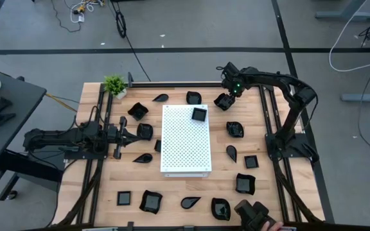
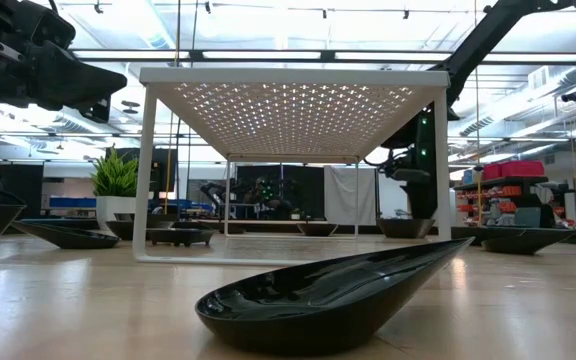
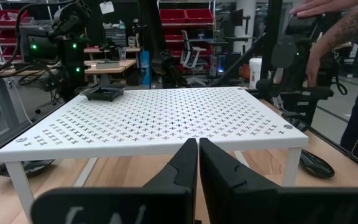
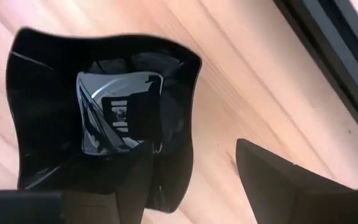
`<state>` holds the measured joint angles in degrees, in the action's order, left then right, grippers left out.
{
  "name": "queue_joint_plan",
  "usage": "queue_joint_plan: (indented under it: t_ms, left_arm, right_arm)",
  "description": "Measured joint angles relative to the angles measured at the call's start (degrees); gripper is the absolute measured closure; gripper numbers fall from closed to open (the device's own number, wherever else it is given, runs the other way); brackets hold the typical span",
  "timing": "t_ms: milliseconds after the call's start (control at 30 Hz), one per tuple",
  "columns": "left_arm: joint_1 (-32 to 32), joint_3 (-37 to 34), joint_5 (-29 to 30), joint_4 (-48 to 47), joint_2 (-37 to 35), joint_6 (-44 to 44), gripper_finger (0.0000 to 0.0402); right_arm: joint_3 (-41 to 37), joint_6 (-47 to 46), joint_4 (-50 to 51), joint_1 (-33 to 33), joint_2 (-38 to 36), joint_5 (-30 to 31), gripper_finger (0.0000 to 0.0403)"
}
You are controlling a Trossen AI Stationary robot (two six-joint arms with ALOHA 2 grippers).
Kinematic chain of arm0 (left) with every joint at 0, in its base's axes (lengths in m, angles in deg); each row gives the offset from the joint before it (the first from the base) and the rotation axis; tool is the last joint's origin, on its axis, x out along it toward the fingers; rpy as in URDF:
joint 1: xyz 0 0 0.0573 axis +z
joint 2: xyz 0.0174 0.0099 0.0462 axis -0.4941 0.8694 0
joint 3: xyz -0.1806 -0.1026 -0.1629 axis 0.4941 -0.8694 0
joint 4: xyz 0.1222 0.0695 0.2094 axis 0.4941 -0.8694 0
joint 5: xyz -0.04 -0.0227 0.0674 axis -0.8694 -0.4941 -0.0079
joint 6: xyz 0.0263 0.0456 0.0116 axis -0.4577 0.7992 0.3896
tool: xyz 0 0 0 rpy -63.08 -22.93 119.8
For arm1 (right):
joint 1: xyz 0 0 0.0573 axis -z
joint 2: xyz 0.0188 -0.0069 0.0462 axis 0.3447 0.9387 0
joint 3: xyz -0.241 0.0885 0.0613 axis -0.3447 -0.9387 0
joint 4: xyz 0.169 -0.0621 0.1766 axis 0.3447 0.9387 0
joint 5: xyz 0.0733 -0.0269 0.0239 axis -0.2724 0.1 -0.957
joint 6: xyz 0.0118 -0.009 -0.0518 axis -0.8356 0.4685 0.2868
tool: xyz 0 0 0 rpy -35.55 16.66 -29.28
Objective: Pick & Place Mini shaped plates
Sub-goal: Put the black distorted square plate on the shelf
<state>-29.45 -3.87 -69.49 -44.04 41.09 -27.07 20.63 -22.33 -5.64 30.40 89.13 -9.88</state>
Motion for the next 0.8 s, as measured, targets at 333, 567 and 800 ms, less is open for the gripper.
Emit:
queue_joint_plan:
  t_ms: [333, 567, 800]
  left_arm:
    - [-0.01, 0.01, 0.00, -0.02, 0.00, -0.01, 0.0381]
    - [0.00, 0.00, 0.00, -0.02, 0.00, 0.00, 0.0381]
    - [-0.01, 0.00, 0.02, -0.02, 0.00, 0.00, 0.0381]
  right_arm:
    - [0.00, 0.00, -0.92, 0.01, 0.00, -0.01, 0.0205]
    - [-0.02, -0.91, -1.40, 0.00, 0.00, -2.59, 0.0263]
    - [-0.02, -0.95, -1.34, -0.02, 0.00, -2.82, 0.0316]
